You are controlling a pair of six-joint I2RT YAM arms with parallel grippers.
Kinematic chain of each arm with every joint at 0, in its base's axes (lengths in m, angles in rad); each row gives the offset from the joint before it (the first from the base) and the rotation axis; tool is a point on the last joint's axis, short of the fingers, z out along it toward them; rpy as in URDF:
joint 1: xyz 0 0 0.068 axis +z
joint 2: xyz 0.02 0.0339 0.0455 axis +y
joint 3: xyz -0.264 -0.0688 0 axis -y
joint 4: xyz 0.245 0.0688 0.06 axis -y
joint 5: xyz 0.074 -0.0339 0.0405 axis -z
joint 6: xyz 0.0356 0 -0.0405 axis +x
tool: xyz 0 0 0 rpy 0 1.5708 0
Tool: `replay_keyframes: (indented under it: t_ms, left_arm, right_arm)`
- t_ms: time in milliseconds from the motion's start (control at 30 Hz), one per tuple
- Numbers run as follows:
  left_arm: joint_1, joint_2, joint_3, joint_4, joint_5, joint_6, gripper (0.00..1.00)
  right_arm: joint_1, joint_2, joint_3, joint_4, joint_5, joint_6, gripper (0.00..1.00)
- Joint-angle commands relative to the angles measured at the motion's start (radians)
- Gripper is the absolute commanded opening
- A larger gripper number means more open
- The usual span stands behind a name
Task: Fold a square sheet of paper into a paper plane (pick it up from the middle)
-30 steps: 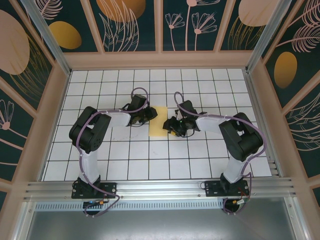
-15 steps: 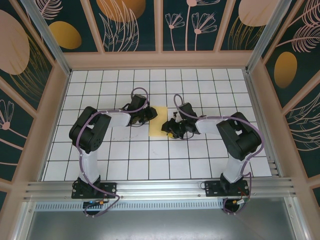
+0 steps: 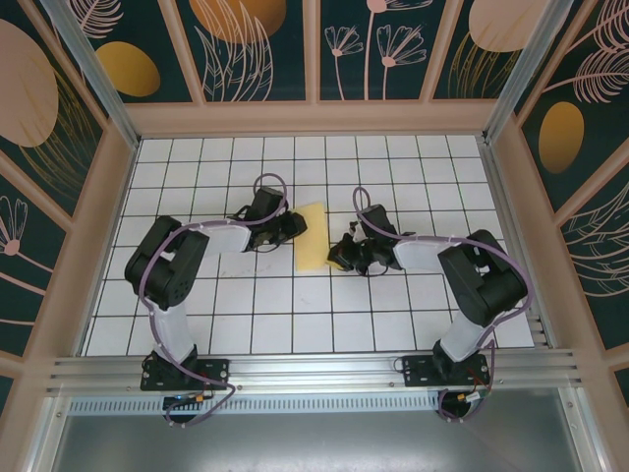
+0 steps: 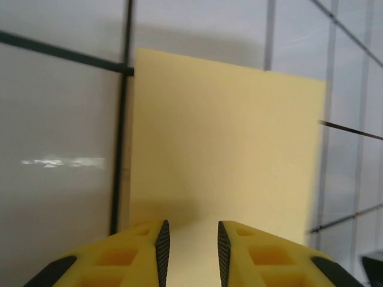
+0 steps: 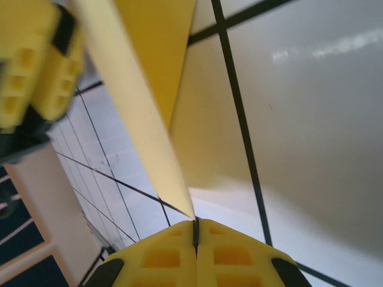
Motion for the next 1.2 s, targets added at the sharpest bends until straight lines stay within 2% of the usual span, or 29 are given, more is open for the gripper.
replay_keyframes:
  t_ms: [0,400,600,1167]
  left_arm:
    - [-0.003,-0.068,-0.004,0.043,0.078,0.046,0.32]
    - [-0.010,0.062,0.049,-0.031,0.012,0.098,0.27]
    - [-0.013,0.128,0.085,-0.065,0.023,0.104,0.23]
    - [-0.015,0.146,0.094,-0.091,0.013,0.104,0.22]
  right_arm:
    - [-0.004,-0.022,0.009,-0.132,-0.032,-0.076,0.00]
    - [-0.005,-0.008,0.036,-0.123,-0.042,-0.063,0.00]
    - [-0.005,0.007,0.088,-0.109,-0.037,-0.038,0.00]
    - [-0.001,0.193,0.290,-0.087,0.011,-0.049,0.00]
